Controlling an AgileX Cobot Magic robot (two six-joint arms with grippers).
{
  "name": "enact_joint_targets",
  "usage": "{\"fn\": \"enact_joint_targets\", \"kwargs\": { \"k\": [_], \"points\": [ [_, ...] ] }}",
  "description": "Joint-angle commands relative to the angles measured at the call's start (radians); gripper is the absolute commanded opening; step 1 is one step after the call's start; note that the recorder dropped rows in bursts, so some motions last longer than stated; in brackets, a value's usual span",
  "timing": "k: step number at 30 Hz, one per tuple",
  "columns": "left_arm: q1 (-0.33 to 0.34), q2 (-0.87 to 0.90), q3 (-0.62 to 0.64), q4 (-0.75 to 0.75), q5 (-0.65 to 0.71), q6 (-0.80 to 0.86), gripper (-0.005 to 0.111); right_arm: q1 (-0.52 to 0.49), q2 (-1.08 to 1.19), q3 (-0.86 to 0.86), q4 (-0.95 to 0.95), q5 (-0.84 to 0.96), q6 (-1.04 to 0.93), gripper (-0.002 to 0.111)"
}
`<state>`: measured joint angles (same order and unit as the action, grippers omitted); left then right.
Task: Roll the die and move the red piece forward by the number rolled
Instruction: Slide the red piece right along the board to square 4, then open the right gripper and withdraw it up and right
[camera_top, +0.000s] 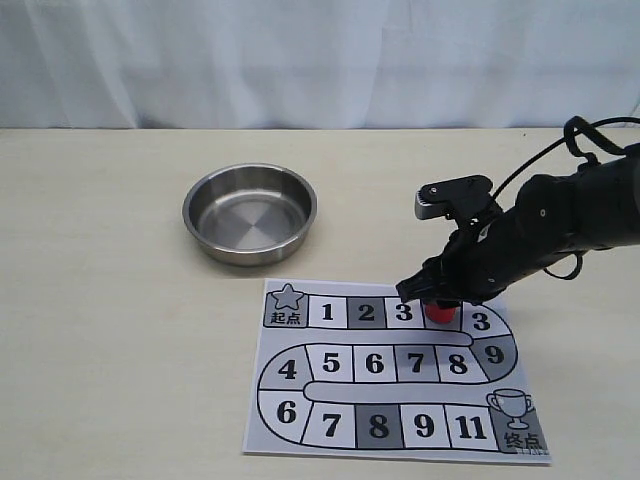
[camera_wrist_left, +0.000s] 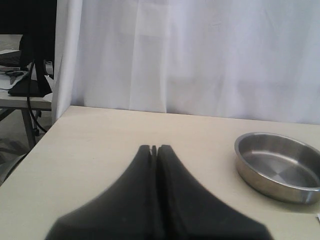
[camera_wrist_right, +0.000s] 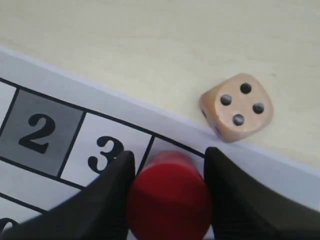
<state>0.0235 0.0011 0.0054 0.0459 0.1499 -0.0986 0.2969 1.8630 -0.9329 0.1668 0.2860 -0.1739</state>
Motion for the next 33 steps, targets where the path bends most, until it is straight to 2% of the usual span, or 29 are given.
{"fn": "enact_joint_targets", "kwargs": {
  "k": [1,4,8,22,26,33],
  "points": [
    [0.0,-0.001,-0.005,-0.002,-0.006,-0.002,0.0,-0.006,0.006,0.004,0.0,0.004,-0.014,0.039],
    [0.0,-0.001,-0.005,-0.002,-0.006,-0.002,0.0,-0.006,0.004,0.003,0.001,0.006,-0.014,0.047],
    [0.0,-0.001,-0.005,-0.002,-0.006,-0.002,0.0,-0.006,-0.014,0.003,0.004,-0.002,-0.014,0.051],
    [0.0,-0.001,-0.005,-0.002,-0.008,-0.002,0.0,-0.021,-0.17,0.003,0.001,0.032,0.043,0.047],
    [0.0,-0.001,-0.005,-0.002,-0.008,-0.002,0.0,-0.077,-0.22,-0.012,0.001,0.101,0.058,0.037],
    [0.0,-0.001,-0.005,-0.002,-0.008,-0.002,0.0,-0.183,-0.238,-0.077,-0.033,0.294,0.056,0.005]
  ]
}}
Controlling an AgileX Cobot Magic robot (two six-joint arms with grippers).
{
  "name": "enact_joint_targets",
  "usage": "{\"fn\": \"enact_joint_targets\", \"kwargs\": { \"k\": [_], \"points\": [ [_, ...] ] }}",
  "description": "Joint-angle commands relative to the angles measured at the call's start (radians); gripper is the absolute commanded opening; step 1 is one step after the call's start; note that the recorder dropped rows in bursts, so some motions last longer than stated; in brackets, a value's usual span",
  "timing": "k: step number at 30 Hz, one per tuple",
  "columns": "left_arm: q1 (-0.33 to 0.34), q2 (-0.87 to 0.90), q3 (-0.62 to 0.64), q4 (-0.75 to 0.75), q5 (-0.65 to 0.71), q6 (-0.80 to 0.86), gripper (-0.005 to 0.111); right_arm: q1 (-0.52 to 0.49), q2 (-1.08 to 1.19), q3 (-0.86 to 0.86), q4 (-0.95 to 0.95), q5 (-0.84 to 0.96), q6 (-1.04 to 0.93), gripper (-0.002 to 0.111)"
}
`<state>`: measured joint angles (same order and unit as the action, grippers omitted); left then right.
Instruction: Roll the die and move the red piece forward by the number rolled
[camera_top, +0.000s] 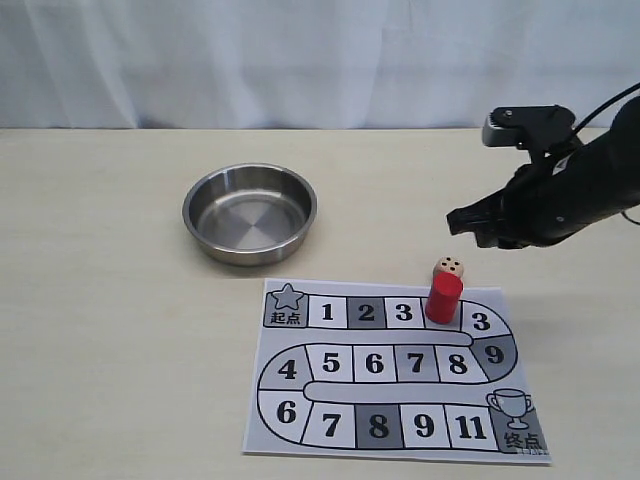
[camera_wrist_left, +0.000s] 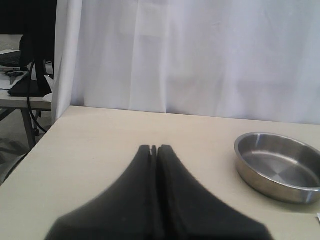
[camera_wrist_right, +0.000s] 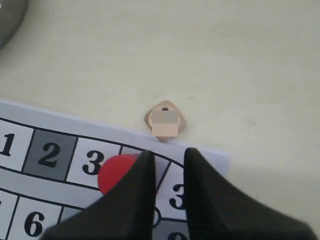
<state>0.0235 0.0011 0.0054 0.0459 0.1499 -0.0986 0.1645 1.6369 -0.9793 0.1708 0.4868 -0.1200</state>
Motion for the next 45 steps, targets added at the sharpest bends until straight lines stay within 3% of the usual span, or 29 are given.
{"fn": "enact_joint_targets", "kwargs": {
  "k": [1,11,23,45],
  "points": [
    [0.0,-0.001,-0.005,-0.002,-0.008,-0.002,0.0,-0.064,-0.012,-0.035,-0.061,0.107,0.002,0.004],
    [0.0,-0.001,-0.005,-0.002,-0.006,-0.002,0.0,-0.212,-0.012,-0.044,-0.089,0.155,-0.008,0.004],
    [0.0,-0.001,-0.005,-0.002,-0.006,-0.002,0.0,-0.208,-0.082,-0.044,-0.097,0.181,-0.048,0.004],
    [0.0,-0.001,-0.005,-0.002,-0.008,-0.002,0.0,-0.208,-0.996,0.095,-0.075,0.187,-0.077,0.004]
  ]
}}
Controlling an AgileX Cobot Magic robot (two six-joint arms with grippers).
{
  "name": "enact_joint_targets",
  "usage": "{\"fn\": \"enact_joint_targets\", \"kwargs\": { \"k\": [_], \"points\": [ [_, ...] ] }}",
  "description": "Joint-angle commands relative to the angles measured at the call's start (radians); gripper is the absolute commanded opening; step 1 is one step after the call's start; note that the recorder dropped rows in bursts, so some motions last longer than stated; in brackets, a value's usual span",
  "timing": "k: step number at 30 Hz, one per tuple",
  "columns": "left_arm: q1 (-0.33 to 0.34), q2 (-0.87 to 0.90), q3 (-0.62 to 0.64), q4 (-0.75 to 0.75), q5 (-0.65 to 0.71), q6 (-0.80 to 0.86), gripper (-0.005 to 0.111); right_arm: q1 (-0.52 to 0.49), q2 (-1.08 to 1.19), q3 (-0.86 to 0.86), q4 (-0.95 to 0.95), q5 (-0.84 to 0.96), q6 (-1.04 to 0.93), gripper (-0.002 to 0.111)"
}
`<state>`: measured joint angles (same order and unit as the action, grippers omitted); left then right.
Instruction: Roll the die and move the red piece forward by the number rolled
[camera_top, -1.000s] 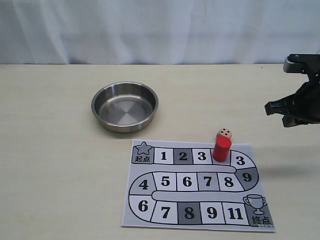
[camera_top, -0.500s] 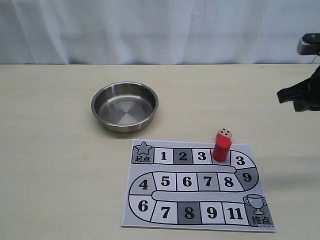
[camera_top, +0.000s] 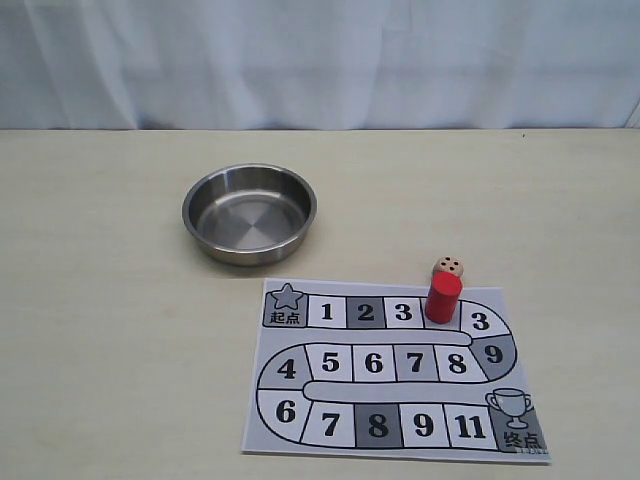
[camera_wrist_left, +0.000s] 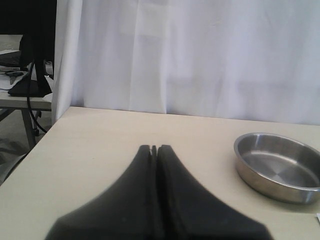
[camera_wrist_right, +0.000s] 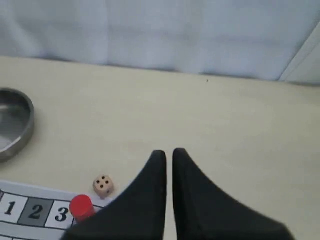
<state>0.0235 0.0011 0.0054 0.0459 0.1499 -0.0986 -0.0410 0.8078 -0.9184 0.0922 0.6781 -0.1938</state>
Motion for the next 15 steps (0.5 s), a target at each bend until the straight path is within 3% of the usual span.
{"fn": "enact_joint_targets", "kwargs": {
  "k": [1,12,15],
  "points": [
    [0.0,-0.001,-0.005,-0.002,-0.008,-0.002,0.0,-0.002,-0.217,0.042,0.006,0.0,-0.001,0.004],
    [0.0,-0.001,-0.005,-0.002,-0.008,-0.002,0.0,-0.002,-0.773,0.2,0.073,0.006,-0.004,0.004],
    [0.0,-0.001,-0.005,-0.002,-0.008,-0.002,0.0,-0.002,-0.808,0.234,0.076,0.007,-0.004,0.004]
  ]
}}
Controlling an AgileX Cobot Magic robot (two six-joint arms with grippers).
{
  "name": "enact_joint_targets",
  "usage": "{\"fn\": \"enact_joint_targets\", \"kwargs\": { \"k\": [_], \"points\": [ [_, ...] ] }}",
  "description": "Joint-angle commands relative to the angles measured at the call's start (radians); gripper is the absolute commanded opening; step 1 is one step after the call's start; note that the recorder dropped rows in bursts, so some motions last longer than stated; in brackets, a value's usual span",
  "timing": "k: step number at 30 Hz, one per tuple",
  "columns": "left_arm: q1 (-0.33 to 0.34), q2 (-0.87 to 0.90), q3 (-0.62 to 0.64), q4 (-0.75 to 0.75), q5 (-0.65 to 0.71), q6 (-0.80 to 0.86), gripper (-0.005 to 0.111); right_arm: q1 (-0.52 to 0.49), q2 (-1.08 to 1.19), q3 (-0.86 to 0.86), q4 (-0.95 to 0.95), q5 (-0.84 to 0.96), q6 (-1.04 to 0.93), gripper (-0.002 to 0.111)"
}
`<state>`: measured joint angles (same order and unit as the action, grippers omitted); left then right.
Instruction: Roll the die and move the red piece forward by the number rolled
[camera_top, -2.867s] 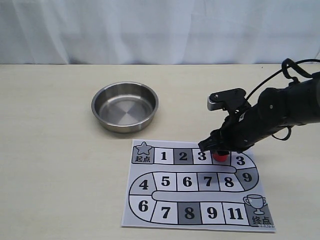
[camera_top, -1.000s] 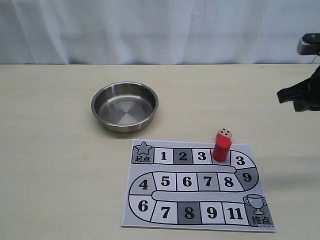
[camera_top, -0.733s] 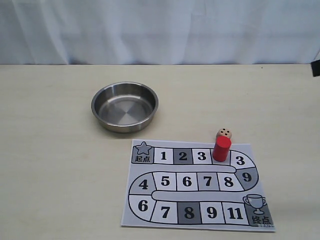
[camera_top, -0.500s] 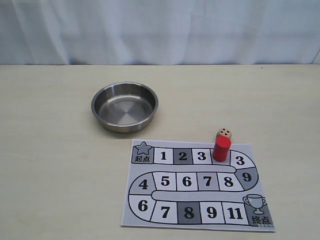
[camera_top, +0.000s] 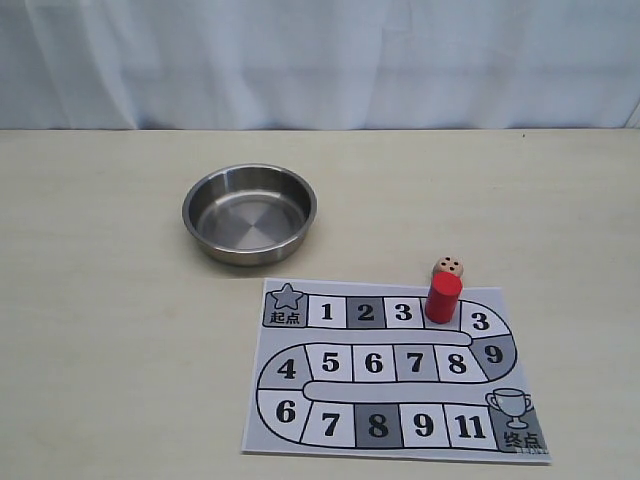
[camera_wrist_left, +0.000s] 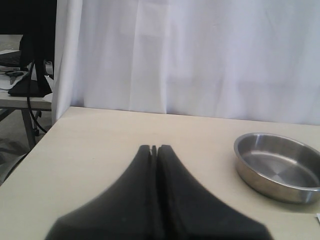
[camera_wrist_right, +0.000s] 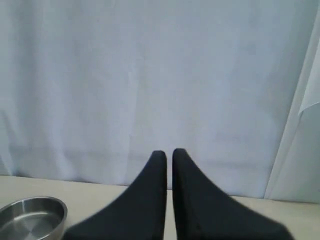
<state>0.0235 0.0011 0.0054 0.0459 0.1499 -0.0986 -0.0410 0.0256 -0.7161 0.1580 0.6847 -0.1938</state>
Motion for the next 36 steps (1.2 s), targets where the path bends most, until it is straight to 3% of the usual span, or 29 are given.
{"fn": "enact_joint_targets", "kwargs": {
  "k": [1,9,19,32,36],
  "points": [
    [0.0,-0.001,-0.005,-0.002,-0.003,-0.002,0.0,-0.002,-0.026,0.032,0.01,0.016,-0.007,0.004],
    [0.0,-0.001,-0.005,-0.002,-0.006,-0.002,0.0,-0.002,-0.026,0.292,0.036,-0.364,-0.039,0.004],
    [0.0,-0.001,-0.005,-0.002,-0.006,-0.002,0.0,-0.002,-0.026,0.461,0.037,-0.451,-0.085,0.004],
    [0.0,-0.001,-0.005,-0.002,-0.007,-0.002,0.0,-0.002,-0.026,0.716,-0.044,-0.78,-0.155,0.004],
    [0.0,-0.001,-0.005,-0.002,-0.007,-0.002,0.0,-0.002,-0.026,0.716,-0.108,-0.722,-0.102,0.004]
  ]
}}
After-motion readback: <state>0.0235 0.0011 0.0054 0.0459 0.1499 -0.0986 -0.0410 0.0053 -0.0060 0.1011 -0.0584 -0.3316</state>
